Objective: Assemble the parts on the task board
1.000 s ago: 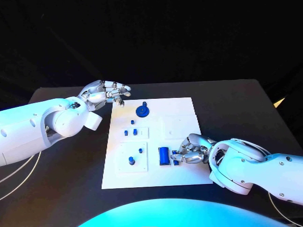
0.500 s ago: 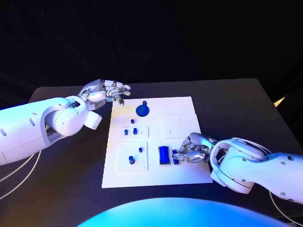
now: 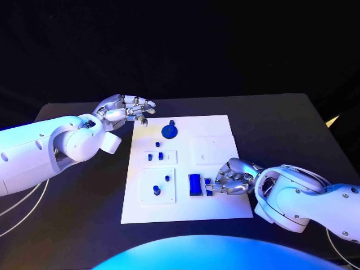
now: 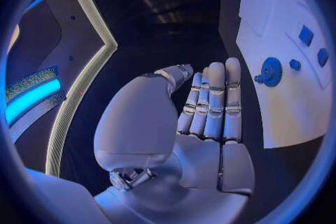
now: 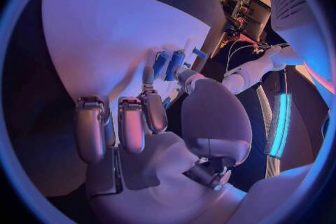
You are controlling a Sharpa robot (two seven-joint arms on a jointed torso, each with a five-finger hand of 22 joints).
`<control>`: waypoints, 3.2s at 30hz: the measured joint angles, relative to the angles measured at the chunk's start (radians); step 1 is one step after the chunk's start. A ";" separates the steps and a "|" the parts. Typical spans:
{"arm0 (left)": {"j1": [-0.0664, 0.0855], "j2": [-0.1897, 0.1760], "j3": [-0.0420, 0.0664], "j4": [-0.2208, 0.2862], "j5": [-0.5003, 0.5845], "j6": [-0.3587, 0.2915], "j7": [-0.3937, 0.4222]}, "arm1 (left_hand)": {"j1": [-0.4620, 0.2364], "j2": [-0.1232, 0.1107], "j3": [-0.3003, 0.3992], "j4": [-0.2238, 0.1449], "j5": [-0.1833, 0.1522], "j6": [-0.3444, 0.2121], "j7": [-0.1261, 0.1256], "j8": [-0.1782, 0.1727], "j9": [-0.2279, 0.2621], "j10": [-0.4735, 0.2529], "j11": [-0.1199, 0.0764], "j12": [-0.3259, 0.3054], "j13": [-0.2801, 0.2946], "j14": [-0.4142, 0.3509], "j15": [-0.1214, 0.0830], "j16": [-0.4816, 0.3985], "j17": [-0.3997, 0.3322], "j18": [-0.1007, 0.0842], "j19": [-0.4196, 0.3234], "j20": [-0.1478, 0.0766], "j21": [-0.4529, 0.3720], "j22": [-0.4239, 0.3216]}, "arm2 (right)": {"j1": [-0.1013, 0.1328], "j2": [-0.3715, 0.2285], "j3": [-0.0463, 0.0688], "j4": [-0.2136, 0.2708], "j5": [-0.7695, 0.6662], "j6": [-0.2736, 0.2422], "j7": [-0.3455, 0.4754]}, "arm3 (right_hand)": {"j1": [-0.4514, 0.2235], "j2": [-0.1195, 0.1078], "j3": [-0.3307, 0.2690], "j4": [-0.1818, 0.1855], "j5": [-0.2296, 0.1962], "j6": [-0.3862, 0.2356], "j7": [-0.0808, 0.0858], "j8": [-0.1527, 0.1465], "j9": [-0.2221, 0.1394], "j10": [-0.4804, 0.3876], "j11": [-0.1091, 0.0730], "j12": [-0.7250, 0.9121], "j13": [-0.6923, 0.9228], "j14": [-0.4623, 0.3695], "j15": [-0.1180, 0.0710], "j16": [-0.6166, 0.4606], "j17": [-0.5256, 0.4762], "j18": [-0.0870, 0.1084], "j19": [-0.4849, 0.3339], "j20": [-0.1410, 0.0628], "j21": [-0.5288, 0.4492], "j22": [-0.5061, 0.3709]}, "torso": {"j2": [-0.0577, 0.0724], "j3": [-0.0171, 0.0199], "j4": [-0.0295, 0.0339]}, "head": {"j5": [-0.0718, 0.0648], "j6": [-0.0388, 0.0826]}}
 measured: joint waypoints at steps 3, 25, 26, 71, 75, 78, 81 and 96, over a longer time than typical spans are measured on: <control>0.000 0.000 0.000 0.000 0.000 0.000 0.000 | 0.000 0.000 0.000 0.000 0.000 0.000 0.000 0.000 0.000 0.000 0.000 0.000 0.000 0.000 0.000 0.000 -0.001 0.000 0.000 0.000 0.000 0.000 | 0.000 -0.004 0.000 0.003 0.001 0.002 0.011 | 0.007 -0.007 -0.007 -0.002 0.000 0.000 0.000 0.000 0.000 0.000 0.000 0.000 0.000 0.000 0.000 0.000 0.000 0.000 0.000 0.000 0.000 0.000 | 0.000 0.0000 0.0000 | 0.000 0.000; 0.000 0.001 0.000 -0.001 0.000 0.000 0.000 | 0.000 0.000 0.000 0.000 0.000 0.000 0.000 0.000 0.000 0.000 0.000 0.000 0.000 0.000 0.000 0.000 -0.001 0.000 0.000 0.000 0.000 0.000 | -0.001 0.004 0.000 -0.014 0.000 0.051 0.027 | 0.112 0.004 -0.040 -0.015 -0.010 0.000 0.000 -0.004 -0.001 0.000 0.000 -0.004 0.000 0.000 0.000 0.000 0.001 0.000 0.000 0.000 0.000 0.000 | 0.000 -0.0012 0.0015 | 0.001 -0.002; 0.000 0.001 0.000 -0.001 0.000 0.000 0.000 | 0.000 0.000 0.000 0.000 0.000 0.000 0.000 0.000 0.000 0.000 0.000 0.000 0.000 0.000 0.000 0.000 -0.001 0.000 0.000 0.000 0.000 0.000 | -0.001 0.005 0.000 -0.016 0.000 0.053 0.027 | 0.112 0.004 -0.040 -0.015 -0.010 0.000 0.000 -0.004 -0.001 0.000 0.000 -0.004 0.000 0.000 0.000 0.000 0.001 0.000 0.000 0.000 0.000 0.000 | 0.000 -0.0012 0.0015 | 0.001 -0.002; 0.000 0.001 0.000 -0.002 0.000 -0.001 0.000 | 0.000 0.000 0.000 0.000 0.000 -0.004 0.004 0.000 0.001 0.000 0.000 0.006 0.000 0.000 0.000 0.000 -0.002 0.000 0.000 0.000 0.000 0.000 | -0.005 0.041 0.004 -0.082 -0.009 0.071 0.045 | 0.244 0.013 -0.106 0.004 -0.101 0.012 0.002 -0.009 -0.007 0.000 0.000 -0.004 0.000 0.000 0.000 0.000 0.000 0.000 0.000 0.000 -0.004 0.000 | 0.000 -0.0006 0.0012 | 0.001 -0.003; 0.000 0.001 0.000 -0.002 0.000 -0.001 0.000 | 0.000 0.000 0.000 0.000 0.000 -0.004 0.004 0.000 0.001 0.000 0.000 0.006 0.000 0.000 0.000 0.000 -0.002 0.000 0.000 0.000 0.000 0.000 | -0.007 0.045 0.005 -0.087 -0.013 0.071 0.052 | 0.238 0.007 -0.106 0.004 -0.101 0.013 0.001 -0.012 -0.007 0.000 0.000 0.000 0.000 0.000 0.000 0.004 0.000 0.000 0.000 0.000 0.001 0.000 | 0.000 -0.0004 0.0012 | 0.003 -0.004; 0.000 0.001 0.000 -0.002 0.000 -0.001 0.000 | 0.000 0.000 0.000 0.000 0.000 -0.004 0.004 0.000 0.001 0.000 0.000 0.006 0.000 0.000 0.000 0.000 -0.002 0.000 0.000 0.000 0.000 0.000 | -0.008 0.045 0.005 -0.088 -0.016 0.070 0.057 | 0.235 0.009 -0.109 0.007 -0.101 0.014 0.001 -0.013 -0.007 0.000 0.000 0.000 0.000 0.000 0.000 0.004 0.000 0.000 0.000 0.000 0.001 0.000 | 0.000 -0.0004 0.0007 | 0.003 -0.004; 0.000 0.001 0.000 -0.002 0.000 -0.001 0.000 | 0.000 0.000 0.000 0.000 0.000 -0.004 0.004 0.000 0.001 0.000 0.000 0.006 0.000 0.000 0.000 0.000 -0.002 0.000 0.000 0.000 0.000 0.000 | -0.009 0.044 0.005 -0.087 -0.018 0.068 0.060 | 0.235 0.009 -0.116 0.014 -0.101 0.014 0.001 -0.013 -0.013 0.000 0.000 0.000 0.000 0.000 0.000 0.004 0.000 0.000 0.000 0.000 0.001 0.000 | 0.000 -0.0005 0.0002 | 0.003 -0.003; 0.000 0.002 -0.001 -0.001 0.001 -0.004 0.002 | 0.000 0.000 0.000 0.000 0.000 -0.004 0.004 0.000 0.001 0.000 0.000 0.006 0.000 0.000 0.000 0.000 -0.002 0.000 0.000 0.000 0.000 0.000 | 0.013 0.005 0.001 -0.074 0.030 0.034 0.126 | 0.225 0.012 -0.190 0.064 -0.101 -0.014 0.016 -0.032 -0.016 -0.004 0.004 -0.029 0.000 0.000 0.000 -0.008 0.000 0.000 0.000 0.000 -0.048 0.000 | -0.003 -0.0035 0.0001 | -0.001 0.012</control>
